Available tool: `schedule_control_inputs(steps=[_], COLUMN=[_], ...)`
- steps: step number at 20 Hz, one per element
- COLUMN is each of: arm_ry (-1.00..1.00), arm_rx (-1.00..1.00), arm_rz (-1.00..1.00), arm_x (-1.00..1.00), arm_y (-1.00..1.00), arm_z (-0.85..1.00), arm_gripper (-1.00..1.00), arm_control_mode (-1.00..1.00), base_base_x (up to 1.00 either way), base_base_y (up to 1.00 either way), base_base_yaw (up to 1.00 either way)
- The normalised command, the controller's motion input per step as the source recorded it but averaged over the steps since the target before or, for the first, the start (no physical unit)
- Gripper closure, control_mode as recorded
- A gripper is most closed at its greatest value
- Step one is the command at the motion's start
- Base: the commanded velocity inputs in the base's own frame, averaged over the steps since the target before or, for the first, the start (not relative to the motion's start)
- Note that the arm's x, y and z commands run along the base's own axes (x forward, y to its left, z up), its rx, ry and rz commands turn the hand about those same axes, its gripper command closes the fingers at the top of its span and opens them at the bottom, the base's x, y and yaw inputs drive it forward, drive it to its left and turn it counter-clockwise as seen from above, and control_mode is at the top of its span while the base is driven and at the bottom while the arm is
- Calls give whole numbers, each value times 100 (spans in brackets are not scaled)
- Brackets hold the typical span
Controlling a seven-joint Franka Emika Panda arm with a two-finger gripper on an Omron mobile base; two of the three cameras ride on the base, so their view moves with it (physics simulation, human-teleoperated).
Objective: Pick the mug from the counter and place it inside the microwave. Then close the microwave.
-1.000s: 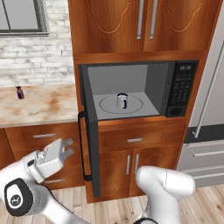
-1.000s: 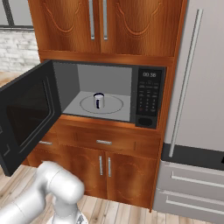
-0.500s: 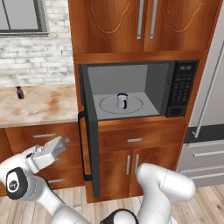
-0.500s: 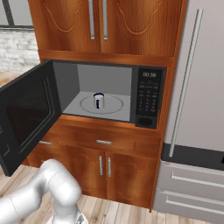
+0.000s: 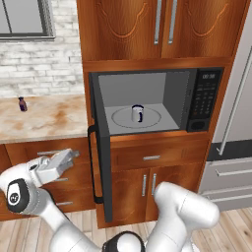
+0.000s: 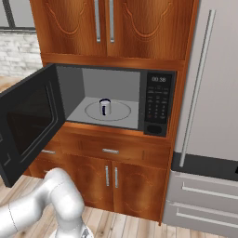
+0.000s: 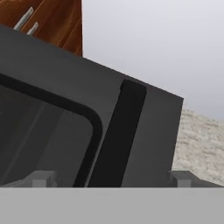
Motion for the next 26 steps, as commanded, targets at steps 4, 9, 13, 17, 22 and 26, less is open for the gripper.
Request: schedule_control_inputs(steps=[4,9,13,17,22,26], arm_ry=[0,3,7,8,9,8], arm_rx=[0,0,0,0,0,0], arm_rz=[10,23,27,23,15,9], arm_x=[-1,-1,-20,-22,-1,0], arm_y=[-48,-38,-31,-30,-53,-62], arm_z=[0,0,0,9,29,35], arm_gripper=[-100,-100,-100,-100,-100,-100], arm_control_mode=[-100,-100,-100,-100,-100,-100], base_base_x=[0,0,0,0,0,0], base_base_y=[0,0,0,0,0,0], base_base_yaw=[0,0,0,0,0,0])
